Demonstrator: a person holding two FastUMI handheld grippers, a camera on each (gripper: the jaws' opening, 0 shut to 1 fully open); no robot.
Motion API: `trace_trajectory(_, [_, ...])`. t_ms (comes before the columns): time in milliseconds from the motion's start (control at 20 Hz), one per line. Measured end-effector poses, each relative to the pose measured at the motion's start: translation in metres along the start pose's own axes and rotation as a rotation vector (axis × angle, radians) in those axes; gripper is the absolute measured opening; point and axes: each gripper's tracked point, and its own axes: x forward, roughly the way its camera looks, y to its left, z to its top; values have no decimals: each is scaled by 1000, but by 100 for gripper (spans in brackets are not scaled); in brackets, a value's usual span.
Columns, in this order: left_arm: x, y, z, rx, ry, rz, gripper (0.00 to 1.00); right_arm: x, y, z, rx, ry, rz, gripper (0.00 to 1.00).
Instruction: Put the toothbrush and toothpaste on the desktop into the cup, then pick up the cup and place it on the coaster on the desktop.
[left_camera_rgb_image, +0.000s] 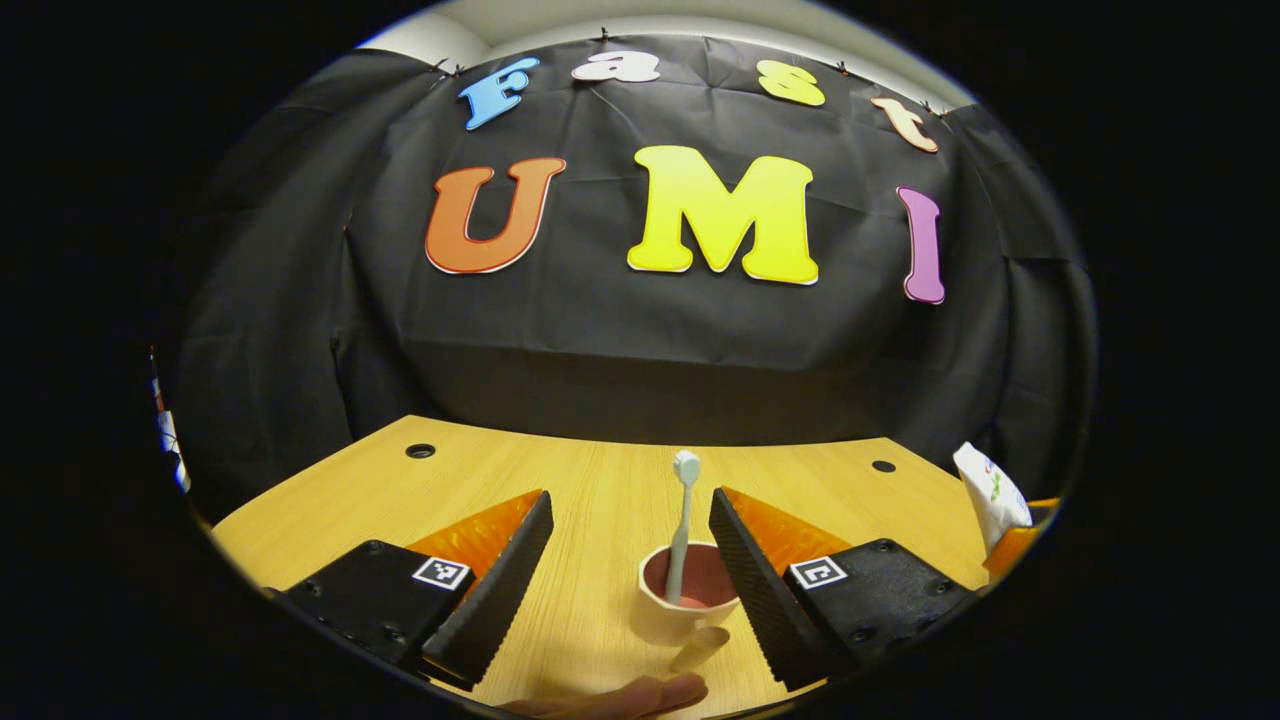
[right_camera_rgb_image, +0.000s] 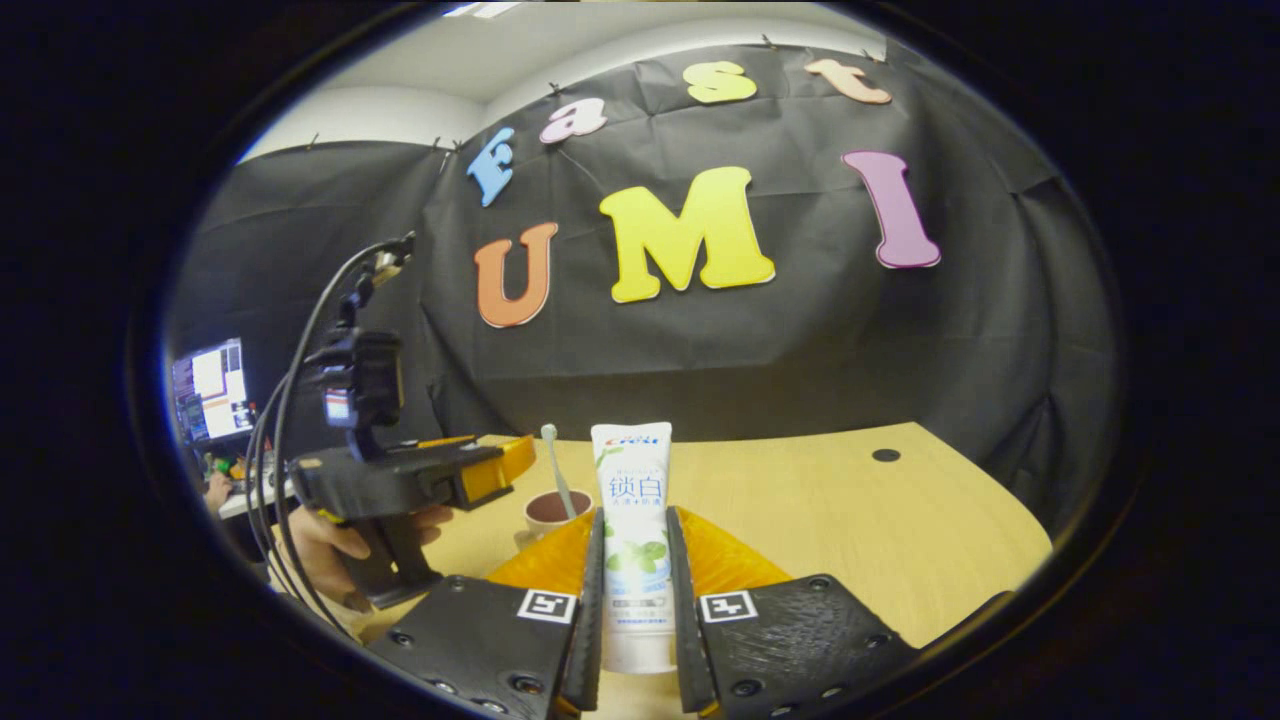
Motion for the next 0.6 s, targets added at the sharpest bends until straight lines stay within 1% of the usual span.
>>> trace_trajectory(150, [-17, 5, -11, -25, 7, -12, 100, 20, 9, 10, 31, 2, 14, 30])
trace_trajectory(300, [-37, 20, -21, -16, -7, 3, 100, 43, 18, 25, 27, -22, 5, 30])
trace_trajectory(350, [-42, 23, -26, -16, -2, 2, 100, 52, 22, 28, 30, -28, 6, 28])
trace_trajectory(400, [-47, 25, -31, -14, 6, 0, 100, 60, 28, 31, 31, -32, 7, 28])
trace_trajectory(450, [-53, 28, -35, -17, 8, 2, 100, 69, 33, 32, 28, -31, 7, 30])
trace_trajectory(600, [-65, 34, -43, -16, 10, -2, 100, 93, 50, 33, -3, -37, 11, 30])
